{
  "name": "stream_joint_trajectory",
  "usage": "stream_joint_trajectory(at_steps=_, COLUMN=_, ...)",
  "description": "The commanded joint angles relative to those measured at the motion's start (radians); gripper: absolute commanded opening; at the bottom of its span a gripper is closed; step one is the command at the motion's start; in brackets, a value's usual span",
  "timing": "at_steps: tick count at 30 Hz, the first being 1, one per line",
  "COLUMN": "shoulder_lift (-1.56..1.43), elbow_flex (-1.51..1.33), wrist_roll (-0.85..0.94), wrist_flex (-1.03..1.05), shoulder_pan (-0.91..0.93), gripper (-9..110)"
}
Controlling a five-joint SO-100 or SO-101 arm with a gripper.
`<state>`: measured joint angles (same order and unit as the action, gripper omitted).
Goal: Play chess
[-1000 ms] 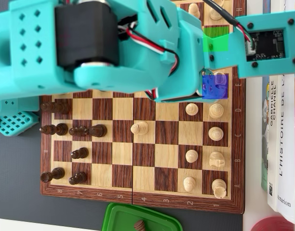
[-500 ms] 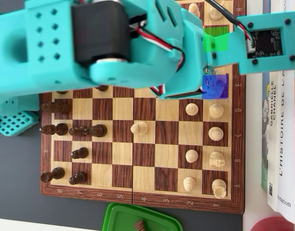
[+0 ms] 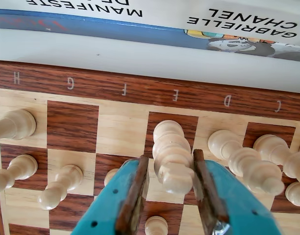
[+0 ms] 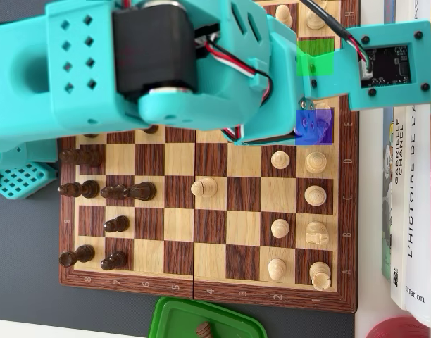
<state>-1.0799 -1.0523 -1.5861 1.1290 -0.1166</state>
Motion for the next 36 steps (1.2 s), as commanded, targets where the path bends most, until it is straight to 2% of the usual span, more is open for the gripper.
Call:
stream_joint_trajectory(at_steps=1, shoulder_lift=-0.005, elbow_flex=0.057, wrist_roll=-0.006, wrist_flex=-0.012, shoulder_pan=0.015, gripper=14)
stream_joint_trajectory(at_steps=36, shoulder_lift=-0.003, elbow_flex=0.057, wrist_roll=0.002, wrist_flex=-0.012, shoulder_pan=0.029, gripper=12)
